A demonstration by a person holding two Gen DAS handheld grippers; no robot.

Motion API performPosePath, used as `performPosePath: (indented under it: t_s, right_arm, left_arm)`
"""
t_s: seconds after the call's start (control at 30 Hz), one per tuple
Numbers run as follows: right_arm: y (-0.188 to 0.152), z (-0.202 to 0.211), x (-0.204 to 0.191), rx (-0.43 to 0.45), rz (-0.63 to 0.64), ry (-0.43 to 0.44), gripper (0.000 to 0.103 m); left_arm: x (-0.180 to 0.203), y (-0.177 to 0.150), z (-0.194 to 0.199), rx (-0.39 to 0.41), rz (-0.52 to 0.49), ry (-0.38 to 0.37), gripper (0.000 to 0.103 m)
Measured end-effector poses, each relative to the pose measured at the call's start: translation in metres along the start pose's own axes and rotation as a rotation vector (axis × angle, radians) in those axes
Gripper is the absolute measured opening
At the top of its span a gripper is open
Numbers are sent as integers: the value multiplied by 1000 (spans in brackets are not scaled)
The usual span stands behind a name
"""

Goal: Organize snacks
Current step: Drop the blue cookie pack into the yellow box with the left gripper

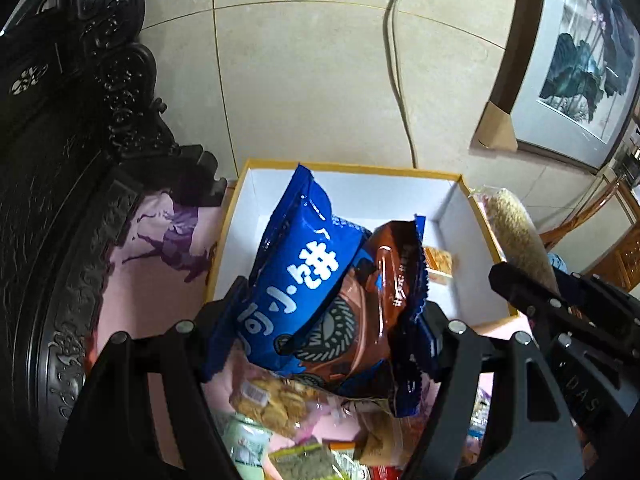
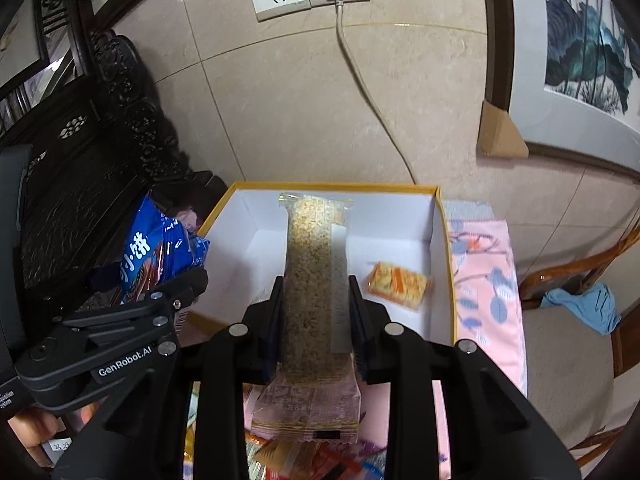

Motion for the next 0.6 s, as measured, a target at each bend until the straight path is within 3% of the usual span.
performPosePath:
  t_s: [0.1,0.17,0.2,0.27,0.47,0.6]
  right_arm:
    - [12,-3,0,15,6,-14,30]
    - [23,-8,-1,8,16,-22,35]
    - [27,-9,-1,7,20,-31,50]
    - [33,-9,2,13,14,-87,63]
    - [20,11,19,17,18,-80,63]
    - [-26,17,44,-72,24,-62,63]
  left_arm:
    - [-4,16,-1,22,9,4,74]
    - [-9,26,-1,33,30,11,87]
    - [-12,29,-1,36,42,19,91]
    - [-20,33,3,57,71,40,99]
    - [-40,18,15,55,100,44,100]
    - [-44,-19,21,28,85,39,100]
Point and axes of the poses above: each gripper's, at about its wrist camera, not at the fingertips, and z roughly against the way its jaws point, x to its right, y to its top, the point moved 3 cm from there along -z, roughly the way its jaws point, and after that the axes turned 9 degrees about -x, right-handed, at the moved point
